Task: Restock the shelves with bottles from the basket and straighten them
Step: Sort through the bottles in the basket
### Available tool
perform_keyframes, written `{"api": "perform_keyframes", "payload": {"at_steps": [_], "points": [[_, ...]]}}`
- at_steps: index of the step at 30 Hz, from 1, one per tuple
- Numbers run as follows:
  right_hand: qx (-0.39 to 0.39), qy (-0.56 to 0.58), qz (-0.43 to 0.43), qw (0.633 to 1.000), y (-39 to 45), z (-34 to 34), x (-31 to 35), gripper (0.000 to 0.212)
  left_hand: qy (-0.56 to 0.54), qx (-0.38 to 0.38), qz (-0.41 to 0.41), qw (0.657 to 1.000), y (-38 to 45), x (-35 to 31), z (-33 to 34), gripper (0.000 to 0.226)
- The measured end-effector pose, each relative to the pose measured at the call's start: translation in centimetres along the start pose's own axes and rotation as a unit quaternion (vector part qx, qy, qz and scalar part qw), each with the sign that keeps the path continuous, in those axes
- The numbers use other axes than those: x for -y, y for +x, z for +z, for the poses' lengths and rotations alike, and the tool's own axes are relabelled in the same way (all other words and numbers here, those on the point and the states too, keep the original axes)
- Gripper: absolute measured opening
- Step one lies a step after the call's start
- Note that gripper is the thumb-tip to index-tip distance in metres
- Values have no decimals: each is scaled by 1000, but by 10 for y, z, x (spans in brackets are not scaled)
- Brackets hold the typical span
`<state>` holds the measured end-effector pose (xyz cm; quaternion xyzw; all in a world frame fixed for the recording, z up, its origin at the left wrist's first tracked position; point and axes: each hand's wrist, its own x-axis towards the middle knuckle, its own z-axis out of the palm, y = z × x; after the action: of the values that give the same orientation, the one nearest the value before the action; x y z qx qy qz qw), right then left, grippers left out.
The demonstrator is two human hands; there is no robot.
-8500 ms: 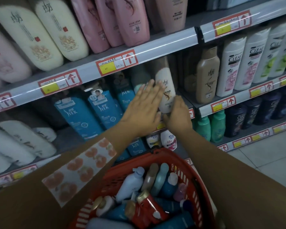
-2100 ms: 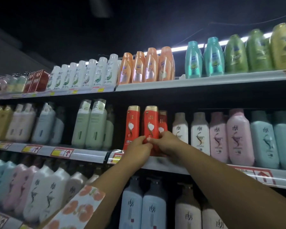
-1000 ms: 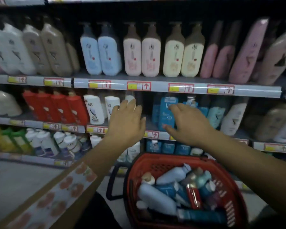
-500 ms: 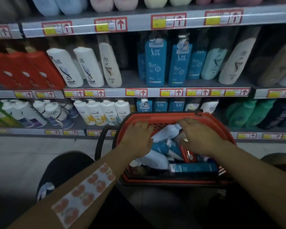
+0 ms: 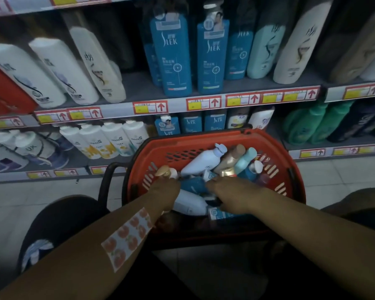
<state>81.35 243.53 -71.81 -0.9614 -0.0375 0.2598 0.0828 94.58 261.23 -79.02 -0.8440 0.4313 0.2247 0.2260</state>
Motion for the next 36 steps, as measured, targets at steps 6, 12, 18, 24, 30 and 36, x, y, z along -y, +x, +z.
{"api": "perform_keyframes", "payload": {"at_steps": [6, 12, 18, 24, 30, 36], "points": [[-3, 10, -8, 1000, 4, 1, -7, 53, 19, -19, 7, 1000, 8, 1, 2, 48], [10, 15, -4, 1000, 3, 7, -12, 53, -41, -6, 38, 998, -10, 8, -23, 52], [25, 76, 13, 997, -3, 9, -14, 50, -151, -84, 52, 984, -46, 21, -66, 50], [-13, 233, 22, 972, -9, 11, -16, 76, -419, -196, 58, 885, -92, 38, -98, 42], [-66, 454, 20, 888, -6, 7, -14, 45, -649, -257, 10, 716, -100, 44, -102, 41], [-134, 433, 45, 890, -10, 4, -2, 29, -716, -295, -118, 622, -81, 45, -96, 16]]}}
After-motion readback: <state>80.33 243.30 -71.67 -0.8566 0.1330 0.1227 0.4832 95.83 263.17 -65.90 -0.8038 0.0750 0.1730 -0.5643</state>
